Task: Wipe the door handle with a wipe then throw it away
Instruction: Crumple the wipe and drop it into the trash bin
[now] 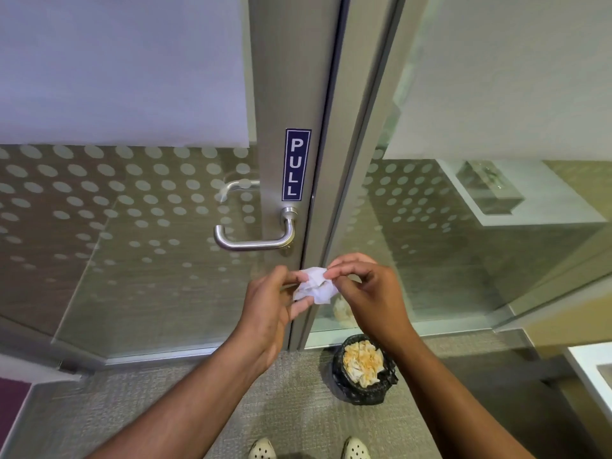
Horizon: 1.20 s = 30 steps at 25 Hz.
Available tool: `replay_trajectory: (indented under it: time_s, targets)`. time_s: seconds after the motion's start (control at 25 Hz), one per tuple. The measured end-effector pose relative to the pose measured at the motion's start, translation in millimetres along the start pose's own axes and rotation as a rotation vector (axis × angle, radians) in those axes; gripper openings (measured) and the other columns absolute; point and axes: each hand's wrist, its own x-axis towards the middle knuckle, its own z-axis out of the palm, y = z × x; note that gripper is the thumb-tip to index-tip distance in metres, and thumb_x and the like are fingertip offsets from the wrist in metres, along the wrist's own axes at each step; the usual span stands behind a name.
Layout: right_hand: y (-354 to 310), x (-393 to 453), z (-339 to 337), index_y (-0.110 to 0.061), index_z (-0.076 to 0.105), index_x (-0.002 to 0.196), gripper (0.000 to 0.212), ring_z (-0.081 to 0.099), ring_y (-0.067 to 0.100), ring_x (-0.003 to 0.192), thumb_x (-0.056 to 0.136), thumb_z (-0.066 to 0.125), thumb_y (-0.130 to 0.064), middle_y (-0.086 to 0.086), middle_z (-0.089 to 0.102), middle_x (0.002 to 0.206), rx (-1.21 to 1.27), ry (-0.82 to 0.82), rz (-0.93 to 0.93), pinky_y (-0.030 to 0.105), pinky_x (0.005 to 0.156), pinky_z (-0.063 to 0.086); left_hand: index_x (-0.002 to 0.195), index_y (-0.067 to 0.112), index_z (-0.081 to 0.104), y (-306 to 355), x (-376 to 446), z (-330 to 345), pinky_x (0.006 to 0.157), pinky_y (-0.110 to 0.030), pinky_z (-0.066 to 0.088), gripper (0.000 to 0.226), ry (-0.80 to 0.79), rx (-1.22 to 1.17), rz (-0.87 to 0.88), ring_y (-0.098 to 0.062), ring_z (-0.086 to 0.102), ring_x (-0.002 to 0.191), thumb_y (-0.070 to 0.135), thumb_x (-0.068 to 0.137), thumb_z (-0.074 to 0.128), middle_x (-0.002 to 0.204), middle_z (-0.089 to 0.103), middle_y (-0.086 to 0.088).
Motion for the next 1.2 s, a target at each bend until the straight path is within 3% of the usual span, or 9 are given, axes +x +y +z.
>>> replay_trajectory:
  time_s: [0.08,0.24,0.4,0.52,0.72,0.84,1.0,1.12,1.2]
  targets:
    - [10.5,-8.2,-13.1,-0.003,0.078,0.078,0.028,0.070,0.015,0.092,0.083,0.063,0.020,0.001,0.071,0.092,0.050,0.029,-0.030,0.027,0.075,0.059,0.088,0.011,0.077,-5.9,1.6,11.3,0.069,-0.030,0.069,0.008,-0.056,-0.034,-0.118,-0.021,0.083,0.075,0.011,0.096,0.076,0.082,0.083,-0.003]
    - [35.4,-21.6,-49.2,-0.010,0.068,0.094,0.023,0.072,0.022,0.095,0.086,0.068,0.011,0.003,0.072,0.094,0.072,0.033,-0.012,0.046,0.089,0.064,0.104,0.006,0.071,-32.1,3.0,50.9,0.068,-0.028,0.069,0.018,-0.068,0.089,-0.208,-0.019,0.083,0.077,-0.004,0.093,0.080,0.109,0.083,-0.023]
    - [61.3,-40.4,-95.4,-0.029,0.063,0.115,0.031,0.075,0.010,0.095,0.089,0.067,-0.015,-0.001,0.080,0.101,0.135,0.084,0.090,0.025,0.080,0.059,0.097,0.015,0.076,-69.7,4.2,99.6,0.079,-0.031,0.067,0.023,0.040,0.420,0.024,-0.019,0.077,0.091,-0.005,0.089,0.086,0.106,0.082,-0.011]
    - [82.6,-46.3,-141.1,-0.028,0.074,0.121,0.031,0.073,0.008,0.101,0.091,0.078,-0.020,-0.008,0.076,0.109,-0.065,0.080,0.040,0.023,0.087,0.061,0.100,0.017,0.072,-102.1,6.0,136.4,0.082,-0.033,0.059,0.027,-0.020,0.607,0.163,-0.019,0.070,0.092,-0.003,0.088,0.088,0.097,0.076,-0.002]
    - [118.3,-42.4,-218.7,-0.011,0.085,0.102,0.018,0.072,0.005,0.097,0.085,0.083,-0.004,0.000,0.077,0.101,-0.297,0.011,-0.022,0.014,0.084,0.057,0.117,0.016,0.069,-149.2,14.0,175.1,0.081,-0.026,0.068,0.023,-0.197,0.357,-0.099,-0.015,0.082,0.089,-0.004,0.107,0.064,0.098,0.086,-0.003]
    - [148.8,-46.8,-239.9,-0.008,0.084,0.101,0.017,0.072,0.008,0.089,0.087,0.080,0.000,0.005,0.074,0.101,-0.351,0.116,-0.075,0.021,0.083,0.061,0.103,0.017,0.074,-176.3,22.2,177.6,0.083,-0.025,0.063,0.028,-0.121,0.549,-0.083,-0.012,0.079,0.095,-0.008,0.106,0.060,0.098,0.085,0.003]
    - [205.1,-52.8,-240.8,-0.009,0.079,0.106,0.012,0.066,0.012,0.091,0.094,0.076,-0.010,0.004,0.066,0.106,-0.478,0.222,-0.274,0.018,0.078,0.053,0.109,0.010,0.078,-204.6,25.5,148.0,0.097,-0.038,0.057,0.022,0.065,0.849,0.053,-0.019,0.072,0.099,-0.005,0.105,0.063,0.111,0.081,-0.007]
    - [259.0,-54.9,-229.4,-0.010,0.076,0.111,0.015,0.066,0.016,0.090,0.097,0.072,-0.012,0.005,0.062,0.113,-0.592,0.100,-0.210,0.028,0.072,0.056,0.108,0.018,0.079,-215.2,18.3,124.8,0.092,-0.033,0.057,0.024,0.176,0.888,0.063,-0.014,0.072,0.097,-0.001,0.106,0.065,0.107,0.080,0.003]
    - [289.7,-54.3,-224.7,-0.011,0.075,0.122,0.023,0.070,0.025,0.102,0.100,0.066,-0.013,0.009,0.063,0.128,-0.681,-0.037,-0.015,0.035,0.082,0.059,0.102,0.027,0.076,-219.8,13.9,120.0,0.088,-0.026,0.055,0.029,0.195,0.895,0.057,-0.007,0.070,0.100,0.000,0.107,0.065,0.106,0.077,0.012]
